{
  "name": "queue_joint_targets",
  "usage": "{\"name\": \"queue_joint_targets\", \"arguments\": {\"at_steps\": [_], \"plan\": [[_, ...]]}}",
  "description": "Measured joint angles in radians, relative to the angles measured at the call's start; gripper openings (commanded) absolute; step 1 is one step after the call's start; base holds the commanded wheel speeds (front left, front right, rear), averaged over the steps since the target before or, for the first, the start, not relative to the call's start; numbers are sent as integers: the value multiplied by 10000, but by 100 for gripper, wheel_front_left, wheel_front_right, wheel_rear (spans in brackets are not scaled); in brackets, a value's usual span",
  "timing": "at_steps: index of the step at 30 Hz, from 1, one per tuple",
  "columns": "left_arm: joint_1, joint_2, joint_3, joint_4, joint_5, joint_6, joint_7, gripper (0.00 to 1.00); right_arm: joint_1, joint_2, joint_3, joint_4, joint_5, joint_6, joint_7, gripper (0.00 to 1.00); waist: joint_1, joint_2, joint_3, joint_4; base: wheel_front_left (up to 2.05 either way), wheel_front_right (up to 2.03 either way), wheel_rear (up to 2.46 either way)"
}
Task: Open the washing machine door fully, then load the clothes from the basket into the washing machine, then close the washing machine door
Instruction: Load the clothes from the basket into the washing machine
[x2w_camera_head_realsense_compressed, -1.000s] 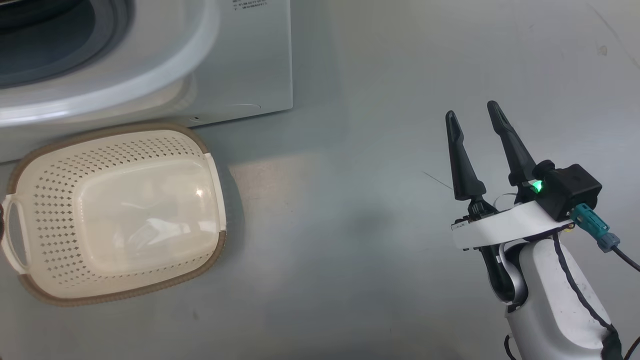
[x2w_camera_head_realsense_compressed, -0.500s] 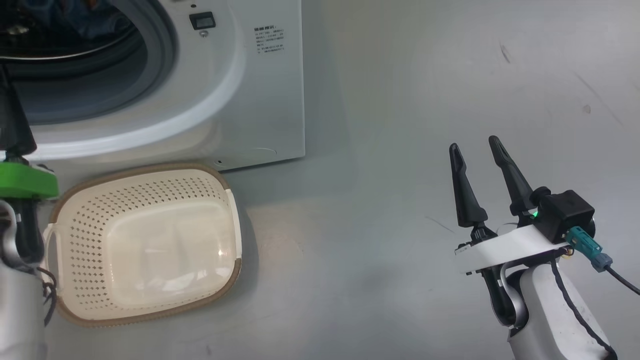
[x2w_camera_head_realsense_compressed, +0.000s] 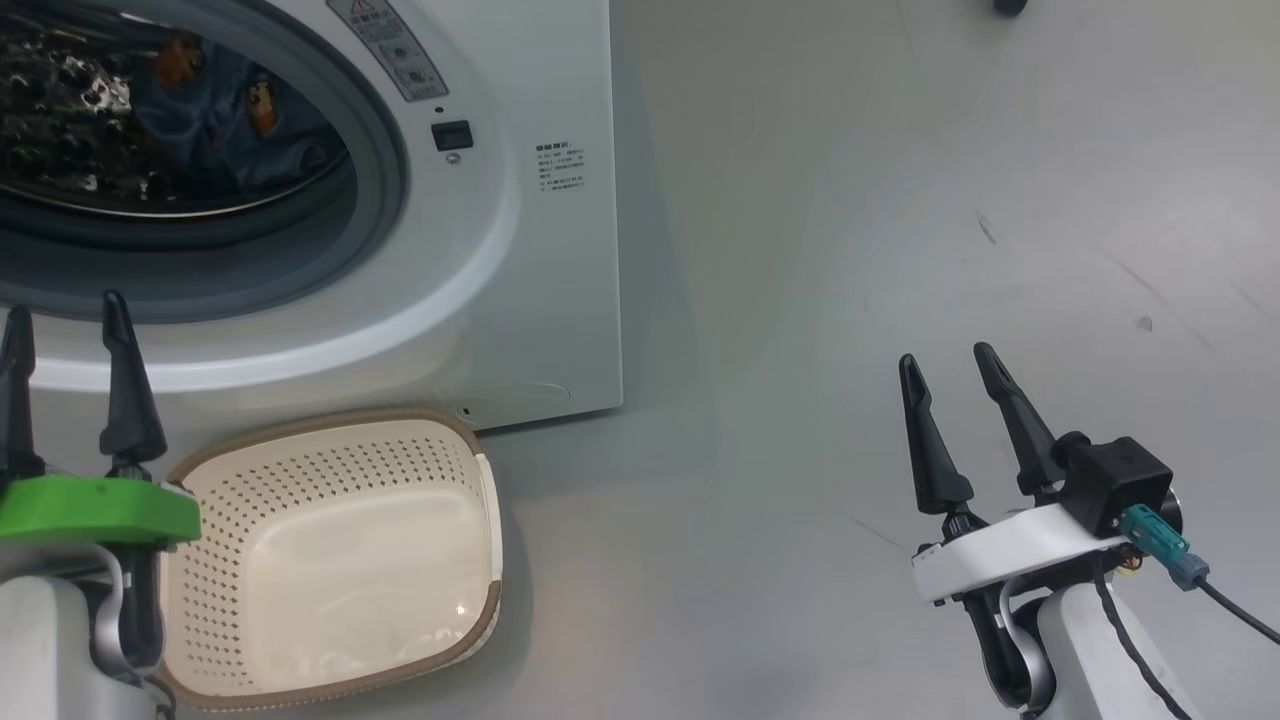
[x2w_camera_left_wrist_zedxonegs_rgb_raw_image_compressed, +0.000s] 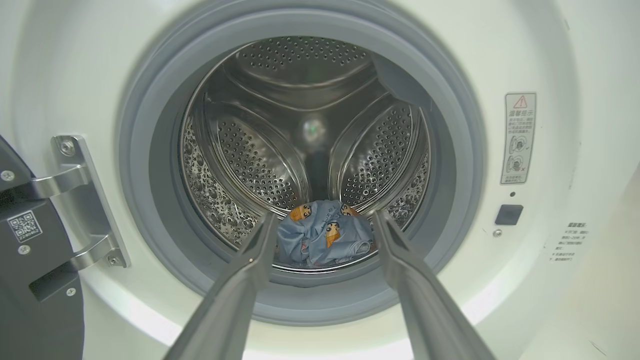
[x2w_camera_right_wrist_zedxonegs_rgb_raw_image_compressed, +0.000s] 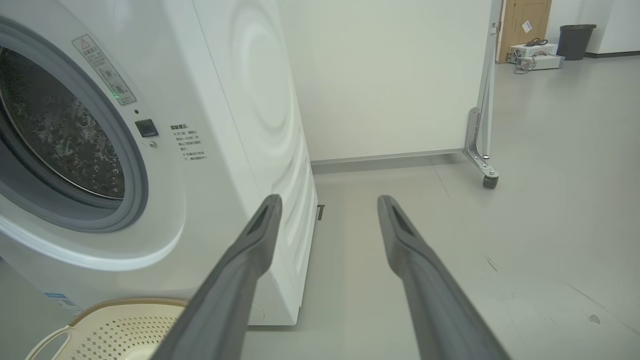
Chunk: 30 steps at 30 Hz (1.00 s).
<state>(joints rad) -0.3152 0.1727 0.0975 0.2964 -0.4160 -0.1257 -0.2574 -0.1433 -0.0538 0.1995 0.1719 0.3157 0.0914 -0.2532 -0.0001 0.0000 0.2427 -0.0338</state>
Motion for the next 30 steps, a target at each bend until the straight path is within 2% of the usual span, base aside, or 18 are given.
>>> {"name": "queue_joint_targets", "arguments": {"at_steps": [12, 30], "plan": [[1815, -614, 54, -694, 416, 0, 6, 100, 596, 42, -38, 105, 8, 35, 0, 100, 0, 0, -1155, 29, 0, 0, 0], [3884, -938, 81, -1488, 1057, 0, 8, 100, 1368, 31, -29, 102, 12, 42, 0, 100, 0, 0, -2349, 77, 0, 0, 0]]}}
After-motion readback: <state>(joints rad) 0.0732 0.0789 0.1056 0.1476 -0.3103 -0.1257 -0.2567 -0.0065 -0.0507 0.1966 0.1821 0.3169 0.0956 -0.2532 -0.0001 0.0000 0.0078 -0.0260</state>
